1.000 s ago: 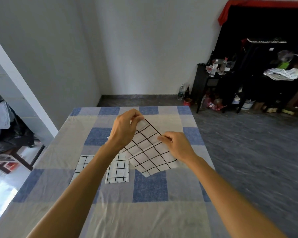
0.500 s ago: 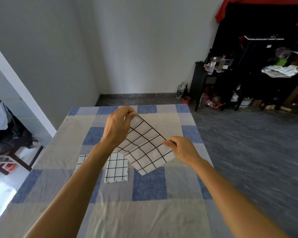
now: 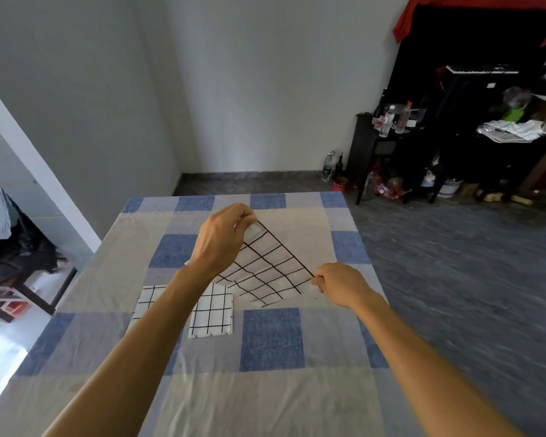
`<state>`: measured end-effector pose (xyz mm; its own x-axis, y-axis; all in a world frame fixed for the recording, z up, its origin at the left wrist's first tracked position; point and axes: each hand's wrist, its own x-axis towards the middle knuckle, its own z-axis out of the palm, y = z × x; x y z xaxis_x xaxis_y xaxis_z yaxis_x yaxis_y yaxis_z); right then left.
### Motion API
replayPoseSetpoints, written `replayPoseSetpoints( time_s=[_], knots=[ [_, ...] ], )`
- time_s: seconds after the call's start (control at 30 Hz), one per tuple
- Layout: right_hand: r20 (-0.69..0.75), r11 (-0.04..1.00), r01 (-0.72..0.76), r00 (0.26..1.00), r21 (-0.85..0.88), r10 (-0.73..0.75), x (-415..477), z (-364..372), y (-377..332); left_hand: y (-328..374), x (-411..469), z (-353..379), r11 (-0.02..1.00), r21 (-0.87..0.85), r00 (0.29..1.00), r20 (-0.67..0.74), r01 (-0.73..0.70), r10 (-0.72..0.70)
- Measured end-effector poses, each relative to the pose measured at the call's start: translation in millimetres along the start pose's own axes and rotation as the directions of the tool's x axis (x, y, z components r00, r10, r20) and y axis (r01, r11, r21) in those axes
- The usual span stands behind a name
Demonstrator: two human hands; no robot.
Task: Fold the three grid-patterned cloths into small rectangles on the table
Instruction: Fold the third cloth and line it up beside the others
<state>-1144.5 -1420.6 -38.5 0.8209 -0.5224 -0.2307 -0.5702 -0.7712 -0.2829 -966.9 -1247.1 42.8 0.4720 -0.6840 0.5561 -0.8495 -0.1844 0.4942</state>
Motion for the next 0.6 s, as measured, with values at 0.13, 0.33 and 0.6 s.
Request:
replayPoseSetpoints(
  time_s=[0.13, 0.33, 0.6],
  knots=[
    [-0.003, 0.978, -0.044, 0.999, -0.205, 0.045, -2.2, -13.9, -15.4, 10.2, 2.3, 0.6, 0.997, 0.056, 0.999, 0.015, -0.051, 0.05],
    [-0.256, 0.922, 0.26, 0.948, 0.286, -0.188, -22.6, -51.1, -67.2, 25.8, 3.2, 8.7, 0.991, 0.076, 0.992, 0.062, -0.113, 0.108],
    [-0.438, 0.842, 0.375, 0.879, 0.388, -0.19, -8.7, -51.6, -85.6, 25.2, -5.5, 14.2, 0.996, -0.018, 0.995, 0.058, -0.084, 0.085]
  ],
)
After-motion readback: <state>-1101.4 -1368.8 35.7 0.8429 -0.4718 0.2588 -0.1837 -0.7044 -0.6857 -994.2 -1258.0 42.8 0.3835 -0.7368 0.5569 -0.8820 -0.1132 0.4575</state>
